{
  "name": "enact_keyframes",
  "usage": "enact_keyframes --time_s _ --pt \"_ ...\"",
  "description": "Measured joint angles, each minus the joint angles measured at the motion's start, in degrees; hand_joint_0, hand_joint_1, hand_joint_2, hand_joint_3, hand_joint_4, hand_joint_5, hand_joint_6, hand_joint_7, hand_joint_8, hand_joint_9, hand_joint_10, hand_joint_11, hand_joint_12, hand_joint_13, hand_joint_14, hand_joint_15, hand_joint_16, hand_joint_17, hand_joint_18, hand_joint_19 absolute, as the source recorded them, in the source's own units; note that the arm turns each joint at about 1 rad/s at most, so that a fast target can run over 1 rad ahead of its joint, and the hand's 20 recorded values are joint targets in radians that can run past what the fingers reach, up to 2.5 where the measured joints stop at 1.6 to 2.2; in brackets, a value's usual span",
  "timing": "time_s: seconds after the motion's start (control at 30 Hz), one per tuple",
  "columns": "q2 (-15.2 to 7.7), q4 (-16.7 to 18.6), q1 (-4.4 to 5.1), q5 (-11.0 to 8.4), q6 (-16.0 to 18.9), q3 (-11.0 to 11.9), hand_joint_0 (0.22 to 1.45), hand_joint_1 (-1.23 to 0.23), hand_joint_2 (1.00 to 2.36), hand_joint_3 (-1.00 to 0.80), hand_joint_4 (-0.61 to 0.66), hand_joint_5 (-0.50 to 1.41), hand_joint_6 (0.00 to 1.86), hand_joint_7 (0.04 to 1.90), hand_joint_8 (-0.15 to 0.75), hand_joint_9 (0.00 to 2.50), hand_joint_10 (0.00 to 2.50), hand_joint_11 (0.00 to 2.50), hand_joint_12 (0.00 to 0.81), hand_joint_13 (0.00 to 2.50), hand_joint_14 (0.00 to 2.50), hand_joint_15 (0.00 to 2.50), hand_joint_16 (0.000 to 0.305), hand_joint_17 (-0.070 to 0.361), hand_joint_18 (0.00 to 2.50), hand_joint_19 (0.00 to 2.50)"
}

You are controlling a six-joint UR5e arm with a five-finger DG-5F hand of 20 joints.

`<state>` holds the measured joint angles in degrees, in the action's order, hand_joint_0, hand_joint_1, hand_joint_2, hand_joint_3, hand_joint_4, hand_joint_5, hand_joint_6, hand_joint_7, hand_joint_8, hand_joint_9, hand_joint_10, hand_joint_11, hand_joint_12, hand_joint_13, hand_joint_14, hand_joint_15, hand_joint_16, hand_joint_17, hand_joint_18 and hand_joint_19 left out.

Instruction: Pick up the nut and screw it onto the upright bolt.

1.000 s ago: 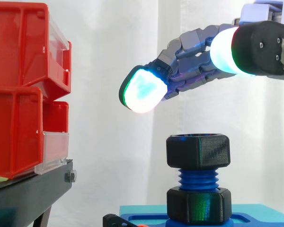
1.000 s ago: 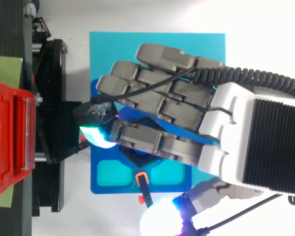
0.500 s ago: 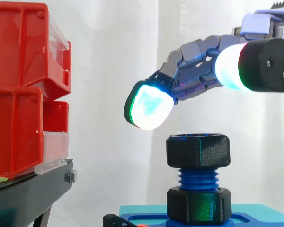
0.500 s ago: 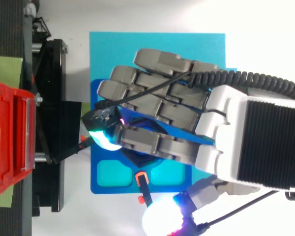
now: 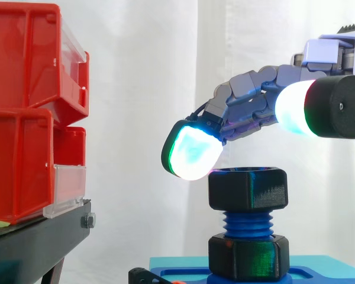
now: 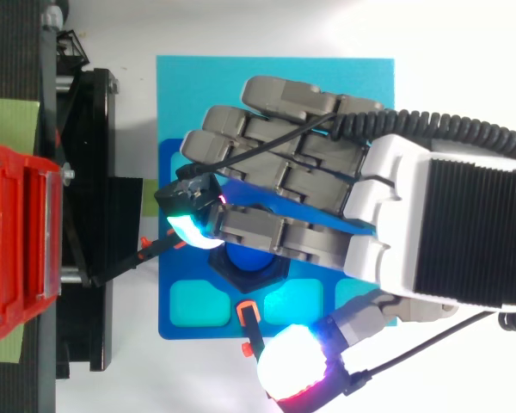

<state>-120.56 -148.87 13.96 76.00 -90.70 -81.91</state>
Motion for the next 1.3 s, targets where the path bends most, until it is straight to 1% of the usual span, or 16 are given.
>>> enact_keyframes --time_s 0.2,0.4,0.53,0.63,0.7,0.8,0.83,0.93,1.03,1.13,1.23,1.3 --pt "-0.02 -0.02 -0.24 0.26 0.02 -0.06 0.47 -0.1 1.0 -0.5 0.18 -0.16 0.5 0.89 0.249 0.39 0.0 0.0 0.328 0.47 0.0 0.0 0.041 0.093 0.3 0.06" --pt "-0.02 -0.22 -0.39 0.34 0.03 -0.11 0.47 -0.12 1.0 -0.5 0.2 -0.14 0.5 1.01 0.253 0.43 0.0 0.0 0.315 0.5 0.0 0.0 0.04 0.091 0.33 0.08" --pt "-0.02 -0.39 -0.54 0.75 -0.03 -0.13 0.48 -0.13 1.0 -0.5 0.22 -0.13 0.5 1.09 0.254 0.48 0.0 0.0 0.307 0.53 0.0 0.0 0.04 0.09 0.37 0.1" --pt "-0.02 -0.78 -0.77 1.04 -0.05 -0.15 0.49 -0.18 1.0 -0.5 0.22 -0.1 0.5 1.17 0.264 0.56 0.0 0.0 0.29 0.58 0.0 0.0 0.039 0.088 0.41 0.11" --pt "-0.01 -0.85 -0.96 1.22 -0.07 -0.16 0.49 -0.23 1.0 -0.5 0.21 -0.08 0.5 1.28 0.267 0.69 0.0 0.0 0.27 0.66 0.0 0.0 0.04 0.089 0.46 0.12" --pt "-0.02 -1.07 -1.22 1.59 -0.08 -0.17 0.5 -0.27 1.0 -0.5 0.18 -0.05 0.5 1.38 0.263 0.81 0.0 0.0 0.25 0.72 0.0 0.0 0.038 0.086 0.54 0.11" --pt "-0.02 -1.12 -1.34 1.71 -0.08 -0.18 0.51 -0.28 1.0 -0.5 0.18 -0.05 0.51 1.39 0.271 0.87 0.0 0.0 0.249 0.76 0.0 0.0 0.038 0.085 0.6 0.12" --pt "-0.01 -1.45 -1.86 2.2 -0.08 -0.32 0.51 -0.29 1.0 -0.5 0.16 -0.04 0.54 1.38 0.272 0.92 0.0 0.01 0.237 0.79 0.0 0.01 0.036 0.082 0.65 0.13" --pt "-0.01 -1.8 -2.17 2.52 -0.03 -0.46 0.52 -0.3 1.0 -0.5 0.14 -0.02 0.57 1.37 0.27 1.01 0.0 0.02 0.226 0.83 0.0 0.01 0.032 0.072 0.67 0.11" --pt "-0.02 -2.06 -2.42 2.63 -0.02 -0.51 0.52 -0.29 1.0 -0.5 0.14 0.01 0.56 1.41 0.257 1.07 0.0 0.03 0.219 0.87 0.0 0.01 0.028 0.064 0.69 0.09" --pt "-0.01 -2.77 -2.78 2.71 -0.06 -0.54 0.52 -0.28 1.0 -0.5 0.12 0.03 0.58 1.37 0.247 1.14 0.0 0.02 0.206 0.92 0.0 0.01 0.025 0.055 0.72 0.08" --pt "0.01 -3.24 -3.04 2.75 -0.04 -0.57 0.52 -0.28 1.0 -0.5 0.1 0.04 0.6 1.31 0.245 1.25 0.0 0.03 0.191 0.97 0.0 0.02 0.022 0.049 0.75 0.09"
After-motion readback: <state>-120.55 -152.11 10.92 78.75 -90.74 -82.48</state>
